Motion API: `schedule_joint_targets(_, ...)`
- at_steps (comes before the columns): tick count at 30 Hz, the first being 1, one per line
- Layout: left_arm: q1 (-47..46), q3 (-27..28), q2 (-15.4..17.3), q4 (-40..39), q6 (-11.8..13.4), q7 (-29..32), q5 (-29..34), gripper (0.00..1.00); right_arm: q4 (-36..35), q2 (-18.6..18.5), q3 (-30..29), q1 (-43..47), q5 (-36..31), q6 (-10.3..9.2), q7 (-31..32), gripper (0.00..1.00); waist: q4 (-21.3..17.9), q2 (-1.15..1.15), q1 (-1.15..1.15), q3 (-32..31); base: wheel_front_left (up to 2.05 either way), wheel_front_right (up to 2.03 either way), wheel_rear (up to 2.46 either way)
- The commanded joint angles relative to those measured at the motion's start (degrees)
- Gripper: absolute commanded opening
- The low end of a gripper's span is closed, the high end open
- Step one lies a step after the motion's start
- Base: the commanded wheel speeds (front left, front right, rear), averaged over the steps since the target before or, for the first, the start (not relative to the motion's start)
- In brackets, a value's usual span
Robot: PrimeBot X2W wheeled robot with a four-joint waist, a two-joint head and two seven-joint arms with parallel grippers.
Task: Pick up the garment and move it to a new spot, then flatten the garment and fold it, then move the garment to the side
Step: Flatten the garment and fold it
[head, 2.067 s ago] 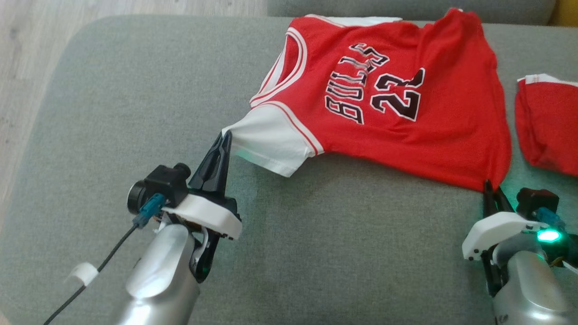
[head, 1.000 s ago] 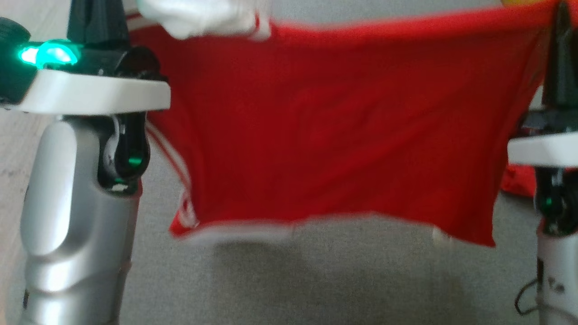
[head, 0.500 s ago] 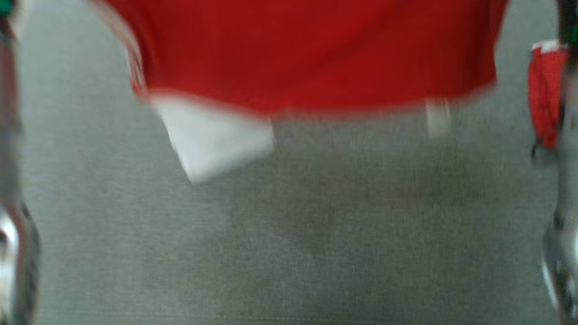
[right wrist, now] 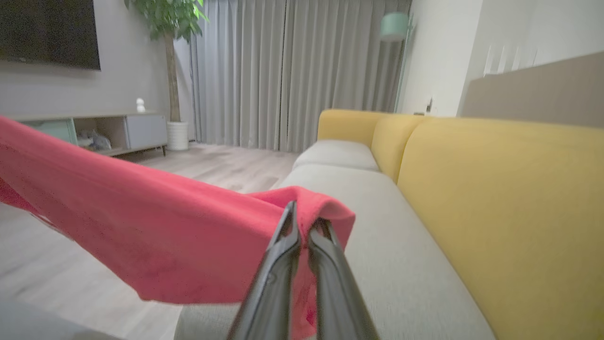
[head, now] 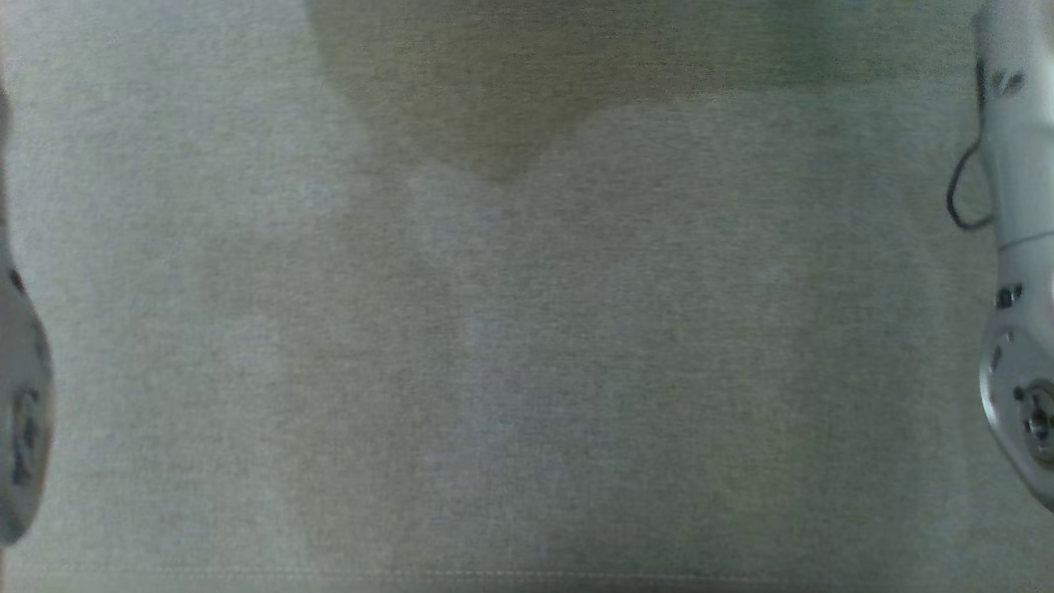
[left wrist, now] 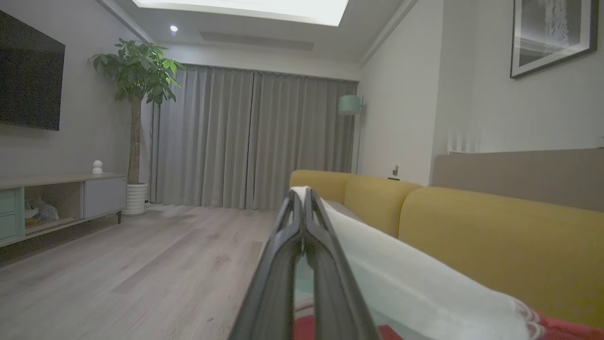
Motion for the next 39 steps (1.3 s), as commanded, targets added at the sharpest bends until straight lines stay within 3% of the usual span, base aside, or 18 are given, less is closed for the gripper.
schedule_joint_targets(1,-0.5,0.2,3.0,-0.8,-0.3,-0.6,0.3,0.0,-0.5,0.8,0.4,-0.3,-0.5,0.37,-0.3,0.0,0.6,0.0,0.02,0.1,0.0,0.0,0.0)
schedule_joint_targets(11,19.1,-8.4,1.3,3.6,-1.7,-2.6,0.2,0.0,15.6,-4.3,8.4,10.9,0.0,0.37,3.8,0.0,3.9,0.0,0.02,-4.4,0.0,0.0,0.0)
schedule_joint_targets(19,35.9,-21.7,6.3,-2.4,-1.8,-2.7,-1.5,0.0,20.2,-6.6,22.7,19.7,9.7,0.37,9.7,0.0,5.4,0.0,0.02,-11.9,0.0,0.0,0.0)
schedule_joint_targets(24,42.1,-26.8,9.3,-5.3,-1.8,-2.7,-1.4,0.0,14.8,-9.0,32.5,25.4,20.1,0.37,15.8,0.0,5.8,0.0,0.02,-16.8,0.0,0.0,0.0)
schedule_joint_targets(30,47.6,-29.2,11.2,-9.3,-1.8,-2.1,-3.0,0.0,1.3,-18.6,44.1,31.8,33.9,0.37,25.1,0.0,6.5,0.0,0.02,-22.0,0.0,0.0,0.0)
schedule_joint_targets(33,50.5,-30.5,12.7,-12.6,-1.8,-0.3,-3.9,0.0,-5.6,-23.6,47.4,34.7,40.8,0.37,29.2,0.0,6.8,0.0,0.02,-24.2,0.0,0.0,0.0)
schedule_joint_targets(39,56.4,-33.5,17.1,-20.9,-1.8,5.5,-6.9,0.0,-14.4,-29.9,50.5,39.7,48.8,0.37,33.7,0.0,7.0,0.0,0.02,-27.5,0.0,0.0,0.0)
